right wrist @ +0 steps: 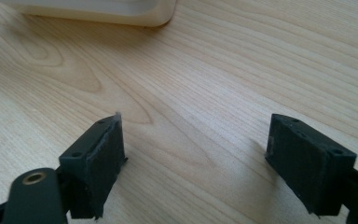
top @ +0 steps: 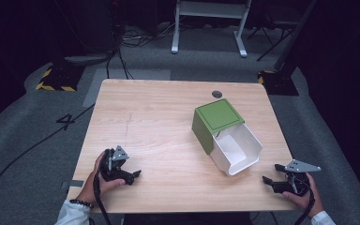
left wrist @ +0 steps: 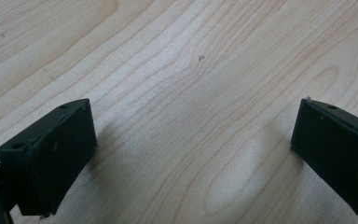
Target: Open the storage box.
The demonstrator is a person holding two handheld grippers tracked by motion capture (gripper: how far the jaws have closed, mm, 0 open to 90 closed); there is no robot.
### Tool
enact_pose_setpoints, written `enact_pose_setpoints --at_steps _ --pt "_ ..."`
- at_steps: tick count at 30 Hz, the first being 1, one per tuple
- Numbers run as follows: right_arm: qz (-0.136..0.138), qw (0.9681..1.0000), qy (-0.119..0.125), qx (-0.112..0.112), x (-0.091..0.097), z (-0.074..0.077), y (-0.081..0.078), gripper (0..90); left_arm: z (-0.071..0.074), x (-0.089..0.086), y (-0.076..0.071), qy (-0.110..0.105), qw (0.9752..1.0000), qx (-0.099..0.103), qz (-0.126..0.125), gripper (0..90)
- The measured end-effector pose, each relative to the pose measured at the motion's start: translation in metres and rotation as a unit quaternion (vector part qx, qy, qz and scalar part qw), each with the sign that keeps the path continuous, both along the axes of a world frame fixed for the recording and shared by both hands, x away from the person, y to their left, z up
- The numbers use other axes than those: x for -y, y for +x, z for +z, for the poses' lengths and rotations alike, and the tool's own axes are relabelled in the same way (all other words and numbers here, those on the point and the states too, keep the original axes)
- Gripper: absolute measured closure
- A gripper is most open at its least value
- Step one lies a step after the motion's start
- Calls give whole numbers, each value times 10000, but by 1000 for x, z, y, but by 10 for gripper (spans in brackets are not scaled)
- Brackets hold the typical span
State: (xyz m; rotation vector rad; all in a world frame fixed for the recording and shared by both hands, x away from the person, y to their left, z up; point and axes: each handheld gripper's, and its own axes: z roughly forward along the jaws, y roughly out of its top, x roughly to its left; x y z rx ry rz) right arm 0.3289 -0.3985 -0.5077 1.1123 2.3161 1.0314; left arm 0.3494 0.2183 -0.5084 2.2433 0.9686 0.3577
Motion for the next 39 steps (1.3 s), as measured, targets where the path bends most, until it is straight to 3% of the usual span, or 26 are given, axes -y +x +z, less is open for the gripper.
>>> enact_pose_setpoints --at_steps 39 --pt "-82 10000 8 -26 -1 0 1 173 0 1 3 -4 10000 -2 -68 1"
